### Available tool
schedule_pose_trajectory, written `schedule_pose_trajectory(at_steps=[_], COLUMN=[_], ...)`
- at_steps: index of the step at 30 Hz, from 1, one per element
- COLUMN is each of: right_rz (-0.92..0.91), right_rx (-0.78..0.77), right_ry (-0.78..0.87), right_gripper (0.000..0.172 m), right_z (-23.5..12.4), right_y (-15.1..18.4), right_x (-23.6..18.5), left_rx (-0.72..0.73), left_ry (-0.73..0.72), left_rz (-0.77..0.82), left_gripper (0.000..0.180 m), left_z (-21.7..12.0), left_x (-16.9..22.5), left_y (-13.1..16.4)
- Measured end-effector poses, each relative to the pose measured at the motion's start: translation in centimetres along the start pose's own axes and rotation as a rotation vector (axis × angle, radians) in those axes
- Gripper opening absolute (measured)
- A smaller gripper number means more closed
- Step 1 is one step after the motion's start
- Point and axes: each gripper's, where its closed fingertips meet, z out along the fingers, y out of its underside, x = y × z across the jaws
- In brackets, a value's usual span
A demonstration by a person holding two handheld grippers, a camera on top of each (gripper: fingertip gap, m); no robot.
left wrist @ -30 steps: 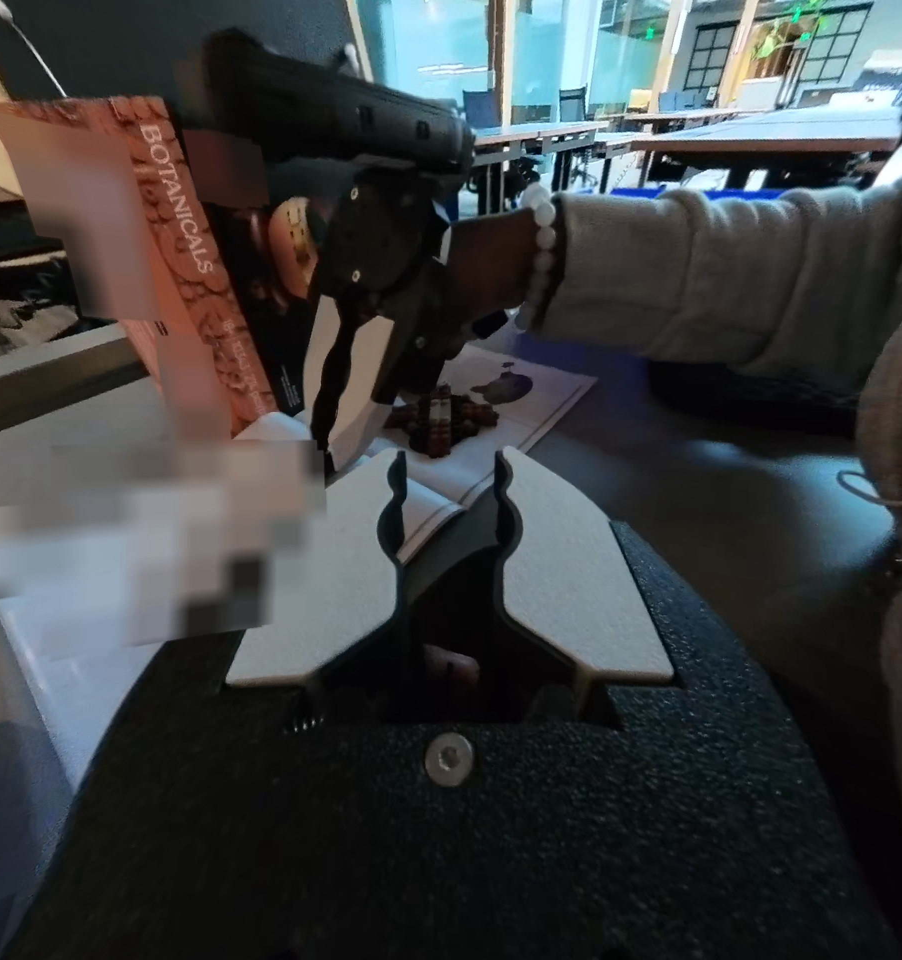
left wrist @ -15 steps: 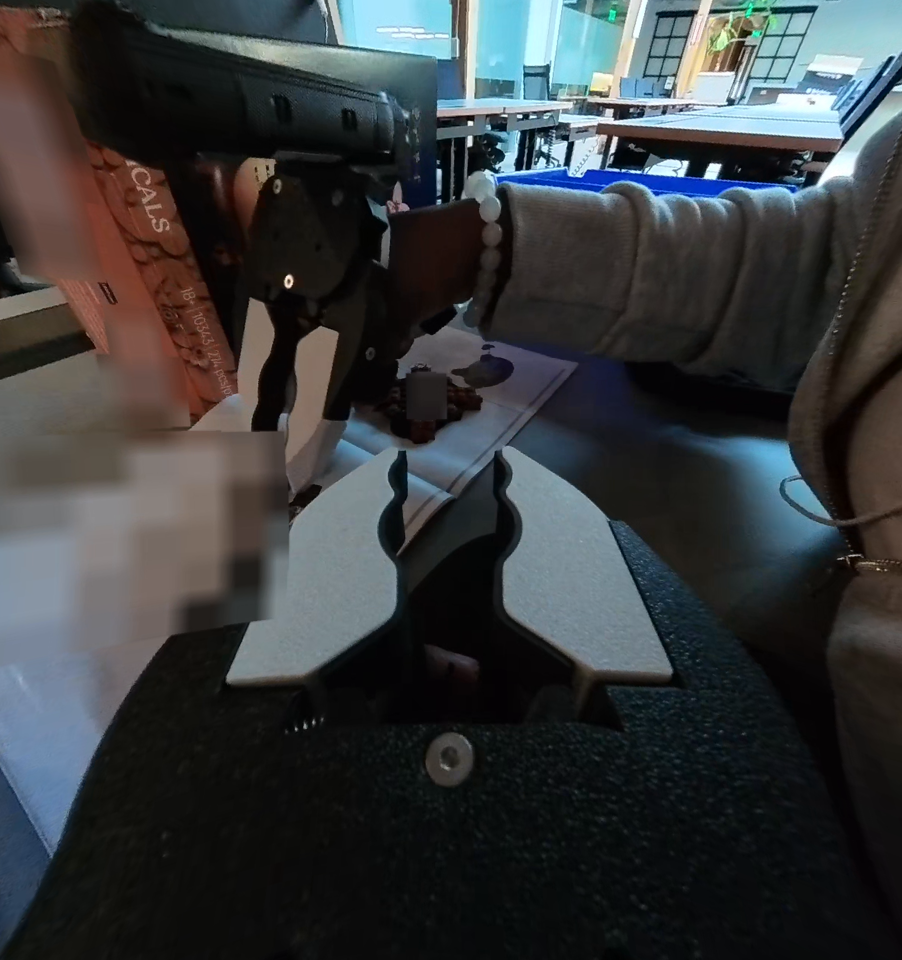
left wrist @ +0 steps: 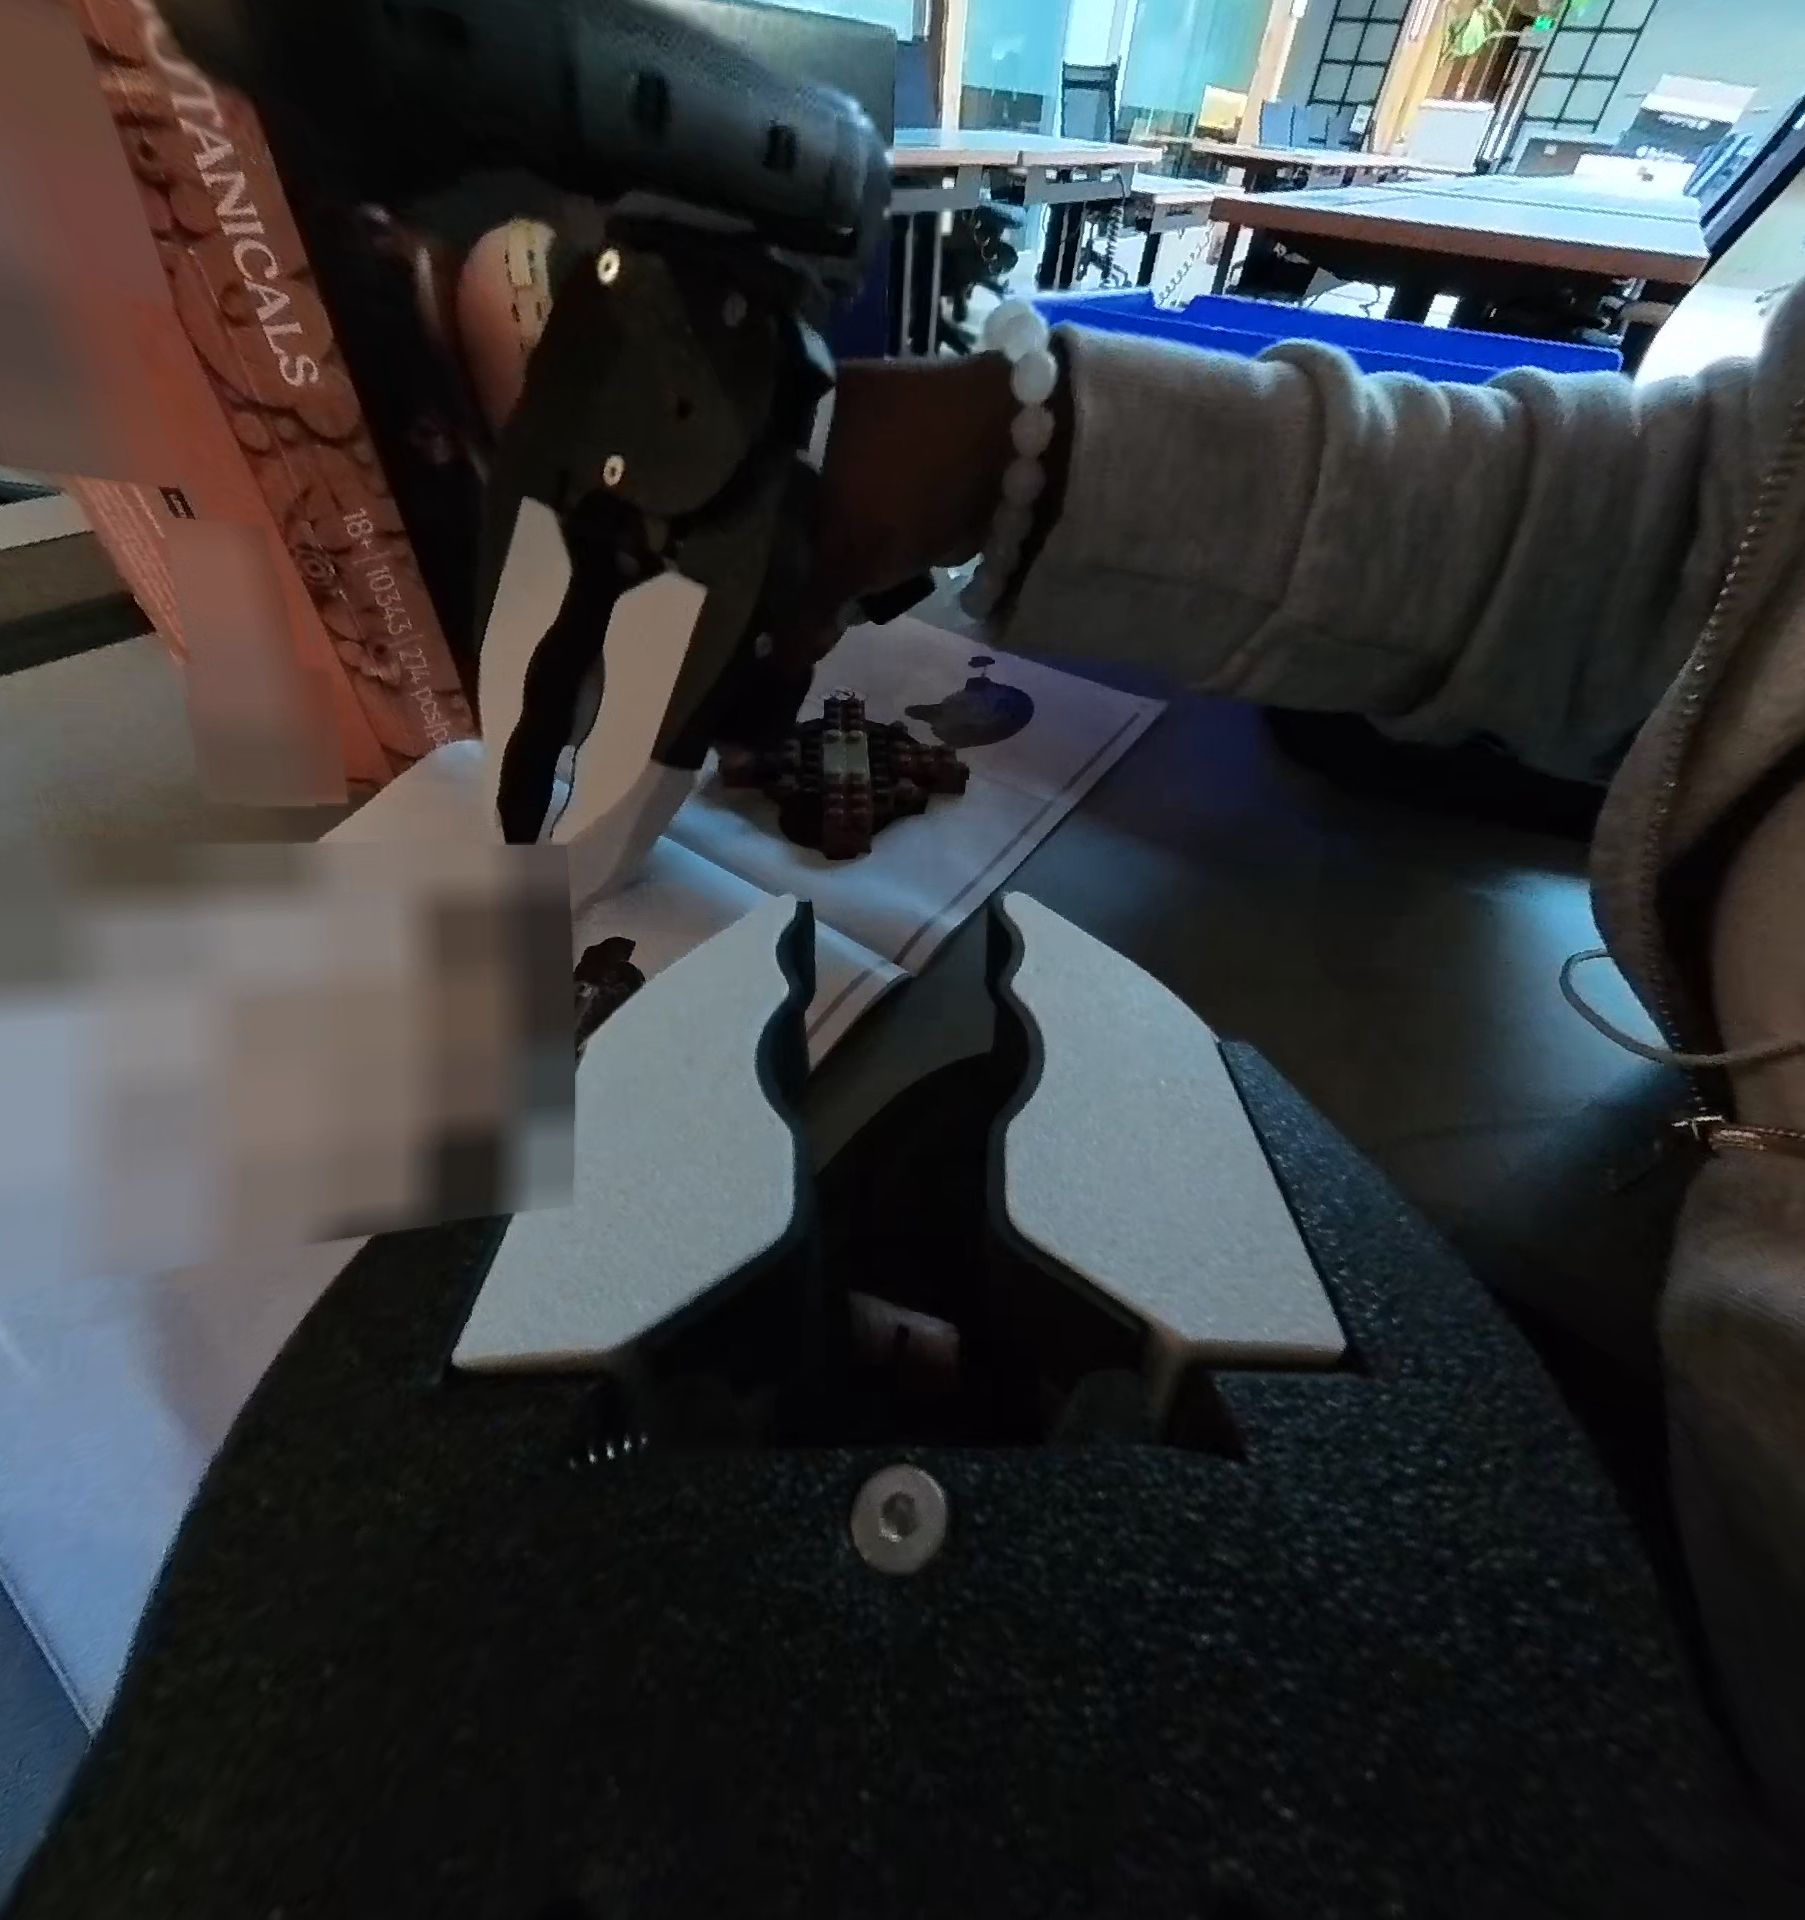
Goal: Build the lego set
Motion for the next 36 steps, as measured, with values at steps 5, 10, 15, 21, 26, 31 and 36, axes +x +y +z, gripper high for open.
schedule_pose_trajectory(at_steps=[5,10,15,21,26,31,36], right_rz=[0.105,0.018,-0.036,0.080,0.108,0.128,0.122], right_rx=[0.307,1.084,1.109,1.037,1.054,1.072,1.041], right_ry=[0.121,0.426,0.581,0.648,0.627,0.594,0.541], right_gripper=[0.027,0.059,0.041,0.002,0.012,0.057,0.076], right_z=[-4.6,-16.7,-18.8,-20.4,-19.1,-17.1,-15.7], right_y=[-3.9,-7.8,-3.4,1.8,3.3,3.7,3.9], right_x=[0.6,-1.4,-3.1,-2.0,-1.3,-1.1,-1.1], left_rx=[-0.002,0.031,0.056,0.262,0.415,0.522,0.536], left_ry=[-0.006,-0.017,-0.007,-0.001,-0.182,-0.227,-0.244], left_rz=[-0.013,0.003,-0.001,-0.032,0.147,0.258,0.268], left_gripper=[0.031,0.033,0.037,0.032,0.066,0.058,0.034], left_z=[0.0,-0.3,-0.5,-2.4,-2.2,-0.7,-1.2], left_x=[-0.2,-0.2,-0.1,-0.3,-1.6,-1.3,-1.7], left_y=[0.0,-0.3,-0.6,-4.4,-7.1,-7.6,-7.4])
